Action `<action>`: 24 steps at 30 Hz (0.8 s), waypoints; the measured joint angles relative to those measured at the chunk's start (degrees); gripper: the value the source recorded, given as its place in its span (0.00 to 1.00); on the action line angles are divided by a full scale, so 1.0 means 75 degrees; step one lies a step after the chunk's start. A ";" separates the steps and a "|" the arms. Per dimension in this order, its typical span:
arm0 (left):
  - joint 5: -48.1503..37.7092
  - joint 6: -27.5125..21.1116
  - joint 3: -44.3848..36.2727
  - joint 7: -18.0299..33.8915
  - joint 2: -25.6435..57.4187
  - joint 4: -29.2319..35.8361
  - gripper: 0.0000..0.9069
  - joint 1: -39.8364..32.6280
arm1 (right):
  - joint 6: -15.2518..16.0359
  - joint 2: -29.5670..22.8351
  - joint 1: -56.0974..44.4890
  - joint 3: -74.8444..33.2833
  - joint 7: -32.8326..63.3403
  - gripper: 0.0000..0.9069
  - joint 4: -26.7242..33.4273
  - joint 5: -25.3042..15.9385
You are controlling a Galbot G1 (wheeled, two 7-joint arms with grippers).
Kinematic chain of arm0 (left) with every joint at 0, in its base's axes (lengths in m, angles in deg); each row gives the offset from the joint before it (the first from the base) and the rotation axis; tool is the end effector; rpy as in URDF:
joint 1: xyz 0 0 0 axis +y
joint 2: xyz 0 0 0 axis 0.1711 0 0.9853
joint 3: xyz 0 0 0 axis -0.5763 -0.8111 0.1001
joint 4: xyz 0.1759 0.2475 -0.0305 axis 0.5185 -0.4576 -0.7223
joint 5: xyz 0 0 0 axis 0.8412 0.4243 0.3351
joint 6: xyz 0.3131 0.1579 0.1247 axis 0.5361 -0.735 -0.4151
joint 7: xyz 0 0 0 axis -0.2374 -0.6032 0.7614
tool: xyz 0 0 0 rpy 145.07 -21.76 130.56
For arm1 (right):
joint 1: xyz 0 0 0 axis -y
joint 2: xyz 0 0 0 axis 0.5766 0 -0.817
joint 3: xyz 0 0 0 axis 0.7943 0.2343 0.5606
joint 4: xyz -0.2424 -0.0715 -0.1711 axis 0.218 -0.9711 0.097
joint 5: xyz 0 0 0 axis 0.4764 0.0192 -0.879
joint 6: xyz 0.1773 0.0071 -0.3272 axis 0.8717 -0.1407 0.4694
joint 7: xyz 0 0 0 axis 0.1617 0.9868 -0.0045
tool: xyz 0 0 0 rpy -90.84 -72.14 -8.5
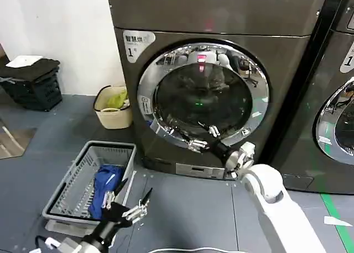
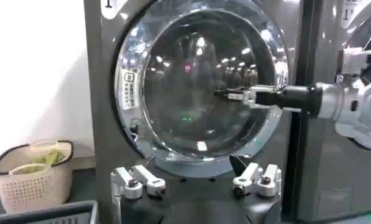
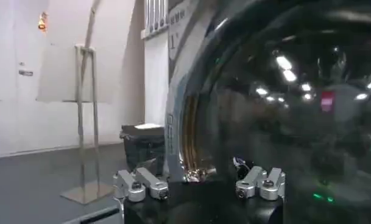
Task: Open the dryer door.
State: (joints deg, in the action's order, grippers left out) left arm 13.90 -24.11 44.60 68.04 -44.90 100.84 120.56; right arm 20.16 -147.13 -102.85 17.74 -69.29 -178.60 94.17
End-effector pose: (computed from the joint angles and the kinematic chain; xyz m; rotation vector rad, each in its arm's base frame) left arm 0.1729 0.0304 -0.1779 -0.5249 -3.0142 -0.0137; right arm 0.4358 0.0315 -0.1458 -1.1837 2.8258 -0.0090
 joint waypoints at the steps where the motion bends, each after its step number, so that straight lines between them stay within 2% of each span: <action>1: 0.0000 0.0003 0.0000 -0.0001 -0.0005 0.0000 1.00 0.0006 | -0.0006 -0.0026 0.0081 0.0035 0.0005 1.00 0.0076 -0.0002; 10: 0.0007 0.0052 0.0000 -0.0011 -0.0023 0.0000 1.00 0.0018 | -0.0095 -0.0268 0.0647 0.0337 0.0099 1.00 0.0639 -0.0019; 24: 0.0013 0.0057 -0.0002 -0.0018 -0.0023 -0.0003 1.00 -0.0001 | -0.0065 -0.0493 0.1180 0.0696 0.0252 1.00 0.1065 -0.0022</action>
State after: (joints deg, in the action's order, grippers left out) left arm 14.00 -23.68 44.58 67.91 -45.08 100.82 120.56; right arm 19.67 -150.82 -94.00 22.96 -67.40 -170.61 94.00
